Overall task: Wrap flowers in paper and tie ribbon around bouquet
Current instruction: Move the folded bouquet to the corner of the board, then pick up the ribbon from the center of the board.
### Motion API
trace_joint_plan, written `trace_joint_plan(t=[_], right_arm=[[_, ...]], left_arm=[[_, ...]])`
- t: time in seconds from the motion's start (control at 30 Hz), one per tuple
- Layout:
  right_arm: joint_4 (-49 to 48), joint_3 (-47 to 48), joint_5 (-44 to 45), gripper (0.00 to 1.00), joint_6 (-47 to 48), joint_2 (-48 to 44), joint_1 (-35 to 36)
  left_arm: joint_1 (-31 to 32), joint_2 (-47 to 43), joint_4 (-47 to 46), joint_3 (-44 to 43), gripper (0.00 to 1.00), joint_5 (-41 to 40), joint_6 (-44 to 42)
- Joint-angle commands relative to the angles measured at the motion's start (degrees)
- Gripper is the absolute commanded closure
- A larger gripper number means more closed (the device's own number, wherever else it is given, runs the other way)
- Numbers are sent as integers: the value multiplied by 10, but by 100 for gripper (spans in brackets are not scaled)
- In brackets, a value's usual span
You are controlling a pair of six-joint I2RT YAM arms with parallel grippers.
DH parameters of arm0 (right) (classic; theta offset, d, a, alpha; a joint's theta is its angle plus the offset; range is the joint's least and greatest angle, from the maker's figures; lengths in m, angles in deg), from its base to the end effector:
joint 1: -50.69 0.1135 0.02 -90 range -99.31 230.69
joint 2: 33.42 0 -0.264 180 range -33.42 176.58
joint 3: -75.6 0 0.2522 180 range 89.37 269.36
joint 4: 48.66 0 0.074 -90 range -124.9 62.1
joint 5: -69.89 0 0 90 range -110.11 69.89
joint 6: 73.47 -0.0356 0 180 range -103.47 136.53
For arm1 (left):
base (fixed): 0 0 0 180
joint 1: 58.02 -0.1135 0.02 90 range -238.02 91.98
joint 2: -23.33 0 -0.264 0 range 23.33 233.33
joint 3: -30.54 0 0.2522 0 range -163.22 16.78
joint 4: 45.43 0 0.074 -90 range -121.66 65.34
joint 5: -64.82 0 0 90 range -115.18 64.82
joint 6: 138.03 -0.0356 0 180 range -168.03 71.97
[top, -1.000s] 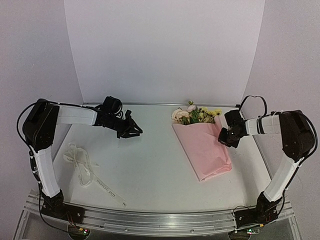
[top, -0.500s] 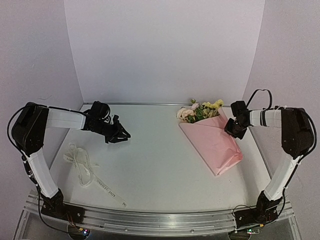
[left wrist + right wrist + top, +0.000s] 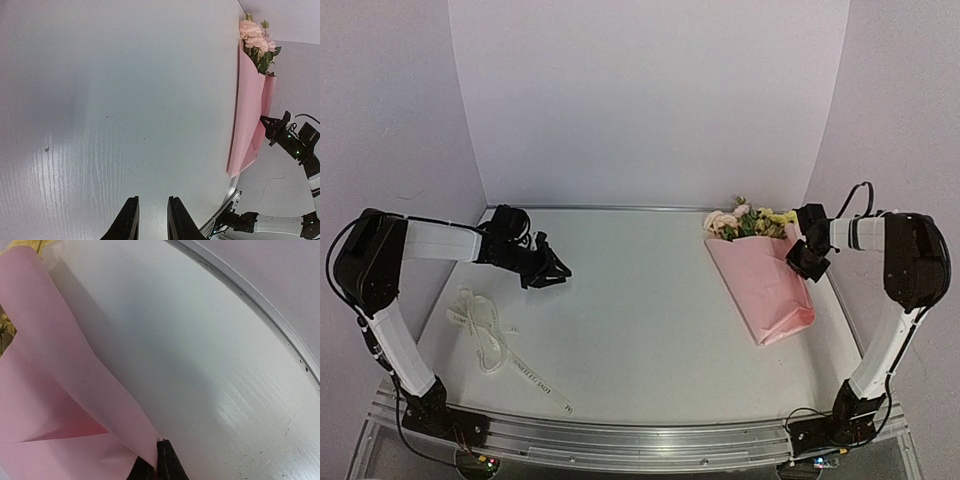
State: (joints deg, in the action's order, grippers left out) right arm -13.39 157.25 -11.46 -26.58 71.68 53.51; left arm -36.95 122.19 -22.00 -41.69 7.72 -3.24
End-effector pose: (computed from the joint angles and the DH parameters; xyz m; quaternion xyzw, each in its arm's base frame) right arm 0.3766 0.0132 0.1747 0.3498 0.8945 0.0380 0.2759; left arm 0.3223 -0.1449 0.1817 -0.0906 0.9020 -0.4015 0.1302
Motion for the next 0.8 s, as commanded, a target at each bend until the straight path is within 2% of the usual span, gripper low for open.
trace_joint_plan(t=[0.0, 0.07, 0.17, 0.3, 0.47, 0.63, 0.77], right_arm=[[13, -9, 29, 85, -24, -25, -5], [14, -12, 26, 70, -18, -31, -5], [18, -15, 25, 41, -4, -49, -5], [38, -13, 36, 25, 15, -84, -5], [71, 5, 59, 15, 37, -129, -5], [102, 26, 69, 12, 58, -158, -4], [113, 25, 48, 11, 71, -187, 6]], left_arm=[[-10, -46, 2, 20, 78, -18, 0], [-16, -64, 1, 35, 78, -32, 7], [-19, -89, 5, 53, 75, -46, 9], [-20, -111, 10, 71, 73, -58, 10], [-20, -139, 24, 88, 71, -84, 12], [-22, -175, 46, 104, 69, -136, 19], [-25, -205, 98, 113, 68, -220, 39]])
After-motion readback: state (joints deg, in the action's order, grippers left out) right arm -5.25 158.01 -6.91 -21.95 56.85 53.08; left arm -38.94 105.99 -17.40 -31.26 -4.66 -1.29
